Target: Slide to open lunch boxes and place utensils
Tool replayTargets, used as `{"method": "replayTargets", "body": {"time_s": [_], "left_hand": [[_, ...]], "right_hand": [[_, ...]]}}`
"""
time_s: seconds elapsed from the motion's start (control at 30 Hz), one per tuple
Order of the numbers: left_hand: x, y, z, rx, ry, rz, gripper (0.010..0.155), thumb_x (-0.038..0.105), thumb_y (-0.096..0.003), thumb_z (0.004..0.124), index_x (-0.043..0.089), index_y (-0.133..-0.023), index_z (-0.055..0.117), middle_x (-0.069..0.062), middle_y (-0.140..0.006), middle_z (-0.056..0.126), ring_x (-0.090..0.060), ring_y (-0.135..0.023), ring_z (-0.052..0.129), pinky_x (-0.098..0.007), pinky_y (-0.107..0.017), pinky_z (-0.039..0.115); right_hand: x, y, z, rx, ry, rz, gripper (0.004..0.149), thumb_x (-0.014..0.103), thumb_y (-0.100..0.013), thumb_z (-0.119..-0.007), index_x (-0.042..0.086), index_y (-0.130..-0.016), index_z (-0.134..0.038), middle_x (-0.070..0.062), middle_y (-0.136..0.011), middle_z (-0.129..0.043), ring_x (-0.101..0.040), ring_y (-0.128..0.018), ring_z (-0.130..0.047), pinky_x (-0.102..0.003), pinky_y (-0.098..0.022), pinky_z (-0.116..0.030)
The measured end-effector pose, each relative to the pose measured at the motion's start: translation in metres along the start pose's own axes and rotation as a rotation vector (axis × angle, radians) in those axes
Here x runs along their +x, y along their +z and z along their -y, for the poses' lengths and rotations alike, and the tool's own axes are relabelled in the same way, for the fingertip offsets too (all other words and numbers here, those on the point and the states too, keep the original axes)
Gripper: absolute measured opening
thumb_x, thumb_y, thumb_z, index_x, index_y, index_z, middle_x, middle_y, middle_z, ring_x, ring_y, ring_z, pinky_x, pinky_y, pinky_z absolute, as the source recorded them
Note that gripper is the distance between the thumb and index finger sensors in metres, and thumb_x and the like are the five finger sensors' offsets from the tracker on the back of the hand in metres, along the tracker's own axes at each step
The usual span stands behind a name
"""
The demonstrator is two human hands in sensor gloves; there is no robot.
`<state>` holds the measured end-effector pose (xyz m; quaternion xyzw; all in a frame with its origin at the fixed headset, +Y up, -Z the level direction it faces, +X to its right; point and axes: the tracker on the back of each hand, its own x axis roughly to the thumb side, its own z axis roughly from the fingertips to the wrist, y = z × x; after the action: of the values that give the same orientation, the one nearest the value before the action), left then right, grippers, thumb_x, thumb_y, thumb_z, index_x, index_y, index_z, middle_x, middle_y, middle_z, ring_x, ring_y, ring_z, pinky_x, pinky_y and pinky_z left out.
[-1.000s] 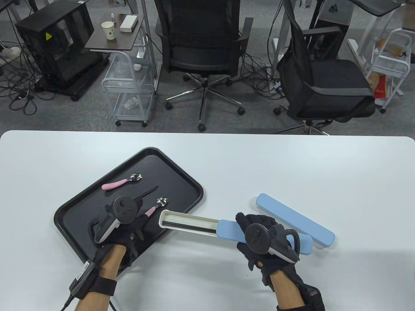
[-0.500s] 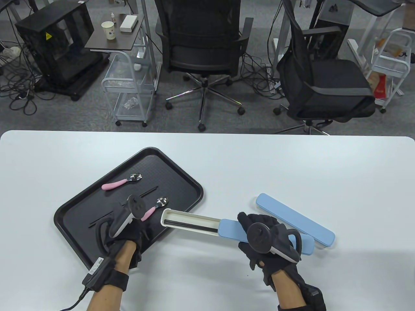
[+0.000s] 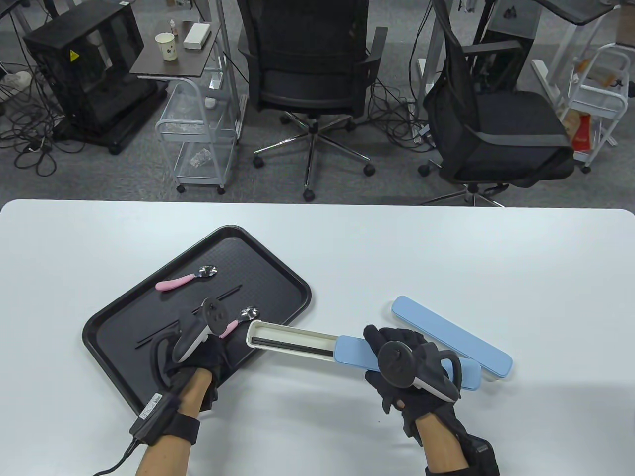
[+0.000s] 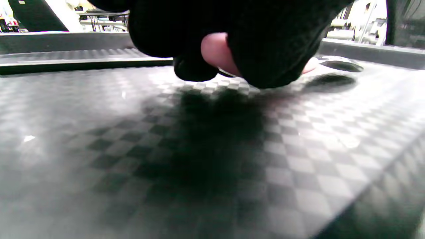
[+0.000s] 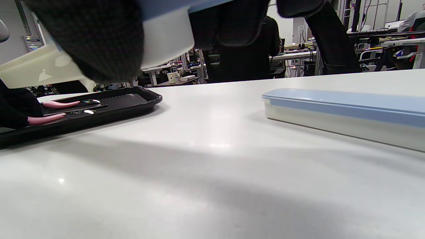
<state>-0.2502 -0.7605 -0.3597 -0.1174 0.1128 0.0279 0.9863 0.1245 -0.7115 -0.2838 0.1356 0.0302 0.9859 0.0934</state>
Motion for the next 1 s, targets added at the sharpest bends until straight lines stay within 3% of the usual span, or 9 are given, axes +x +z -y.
{"method": "replayTargets", "body": {"time_s": [0.23, 0.43, 0.67, 1.0], "left_hand": [[-0.014, 0.024, -0.031, 0.15, 0.198, 0.126, 0.055, 0.036, -0.0451, 0.084, 0.016, -0.096, 0.075, -0.012, -0.092, 0.08, -0.033, -0.08, 0.07, -0.055, -0.066, 0.047], [-0.006, 0.064, -0.053, 0.288, 0.238, 0.368, 0.054, 0.035, -0.0461, 0.081, 0.019, -0.098, 0.073, -0.01, -0.097, 0.075, -0.033, -0.085, 0.064, -0.055, -0.069, 0.04], [0.023, 0.09, -0.045, 0.293, 0.113, 0.547, 0.053, 0.035, -0.0463, 0.08, 0.022, -0.098, 0.073, -0.007, -0.098, 0.075, -0.032, -0.086, 0.064, -0.054, -0.069, 0.041], [0.046, 0.1, -0.026, 0.277, -0.046, 0.634, 0.052, 0.035, -0.0466, 0.078, 0.023, -0.097, 0.073, -0.007, -0.099, 0.074, -0.031, -0.088, 0.063, -0.054, -0.069, 0.04]], "right_hand": [[0.001, 0.0, -0.001, 0.013, -0.001, 0.007, 0.081, 0.042, -0.044, -0.089, 0.027, -0.109, -0.044, -0.01, -0.107, -0.052, -0.038, -0.101, -0.056, -0.064, -0.075, -0.043], [0.003, -0.002, -0.004, 0.027, 0.015, 0.005, 0.081, 0.042, -0.043, -0.089, 0.027, -0.109, -0.044, -0.01, -0.107, -0.052, -0.038, -0.101, -0.056, -0.064, -0.075, -0.043], [0.004, -0.002, -0.004, 0.022, 0.022, 0.006, 0.08, 0.042, -0.044, -0.089, 0.027, -0.109, -0.044, -0.01, -0.107, -0.052, -0.038, -0.101, -0.056, -0.064, -0.075, -0.042], [0.014, -0.001, -0.007, 0.033, 0.005, 0.055, 0.081, 0.042, -0.043, -0.09, 0.027, -0.109, -0.044, -0.01, -0.107, -0.052, -0.038, -0.101, -0.056, -0.064, -0.075, -0.042]]}}
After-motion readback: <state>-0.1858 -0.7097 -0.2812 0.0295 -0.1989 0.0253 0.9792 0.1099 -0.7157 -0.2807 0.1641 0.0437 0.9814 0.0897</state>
